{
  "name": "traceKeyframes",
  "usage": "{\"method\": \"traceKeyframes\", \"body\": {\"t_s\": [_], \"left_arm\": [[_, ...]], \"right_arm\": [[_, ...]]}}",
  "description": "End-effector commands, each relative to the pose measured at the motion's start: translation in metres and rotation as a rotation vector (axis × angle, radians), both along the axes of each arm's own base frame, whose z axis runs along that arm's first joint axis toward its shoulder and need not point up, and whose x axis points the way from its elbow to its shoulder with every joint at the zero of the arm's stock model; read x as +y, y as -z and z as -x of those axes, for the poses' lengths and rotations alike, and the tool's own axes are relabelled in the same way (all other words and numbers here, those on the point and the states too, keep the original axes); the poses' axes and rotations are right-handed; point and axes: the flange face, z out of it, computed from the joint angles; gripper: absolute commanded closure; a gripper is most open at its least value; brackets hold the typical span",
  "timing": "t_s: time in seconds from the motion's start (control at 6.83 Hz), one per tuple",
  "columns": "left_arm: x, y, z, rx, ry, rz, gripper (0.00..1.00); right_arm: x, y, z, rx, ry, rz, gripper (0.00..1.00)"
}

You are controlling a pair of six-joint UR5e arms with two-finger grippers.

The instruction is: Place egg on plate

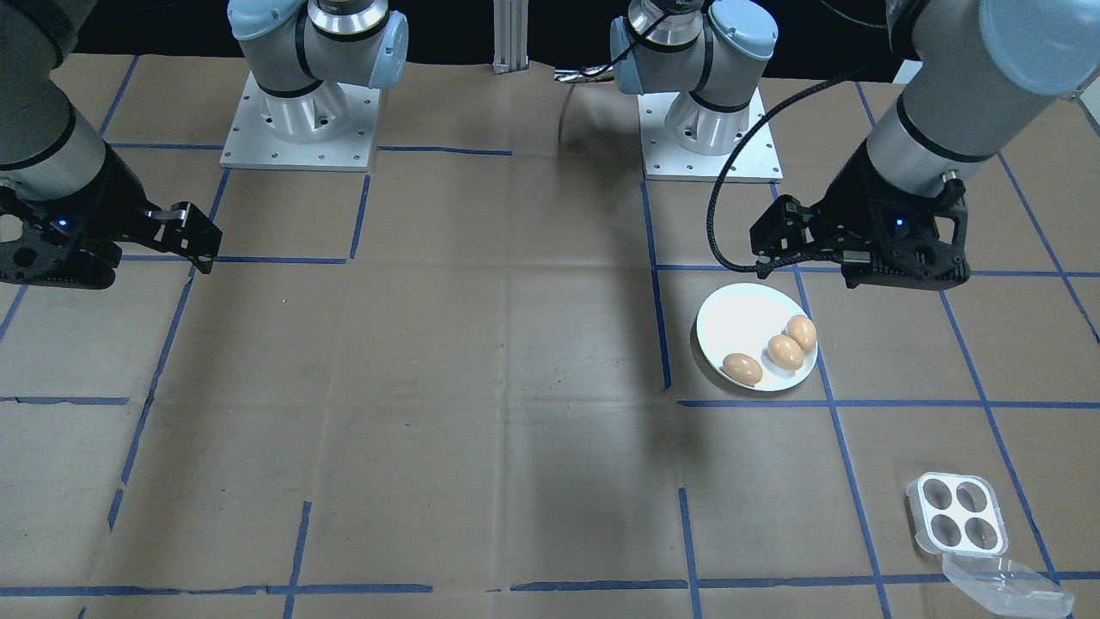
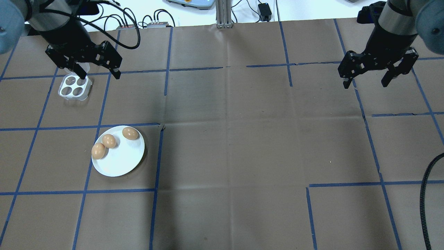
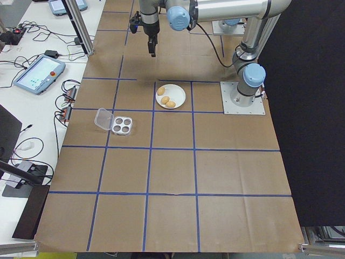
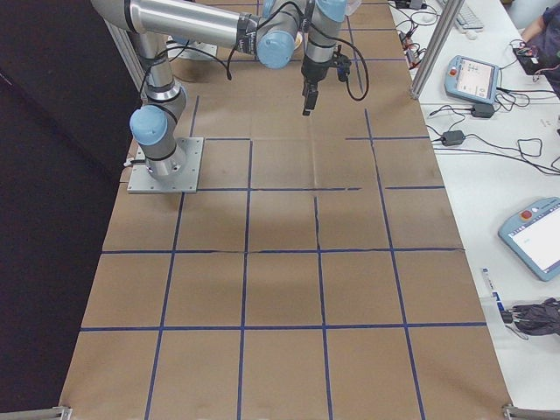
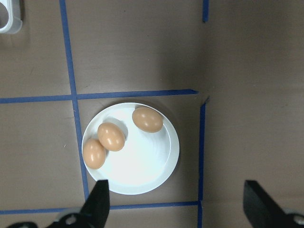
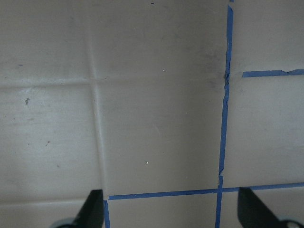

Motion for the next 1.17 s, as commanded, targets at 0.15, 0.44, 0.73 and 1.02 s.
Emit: {"method": "traceKeyframes", "body": {"t_s": [0.15,0.44,0.73,1.02], "left_arm": [[-0.001,-0.021,0.032,0.013,0.083,0.027,0.0],[-0.002,-0.015,0.032,-0.033,-0.064,-0.002,0.0],[0.006,-0.009,0.036,-0.037,-0.063,-0.019,0.0],[0.03,0.0,0.038,-0.038,-0.026,-0.029,0.0]], "right_arm": [[0.0,0.0,0.0,0.0,0.0,0.0,0.0],[0.0,0.0,0.0,0.0,0.0,0.0,0.0],[0.0,0.0,0.0,0.0,0.0,0.0,0.0],[0.0,0.0,0.0,0.0,0.0,0.0,0.0]]}}
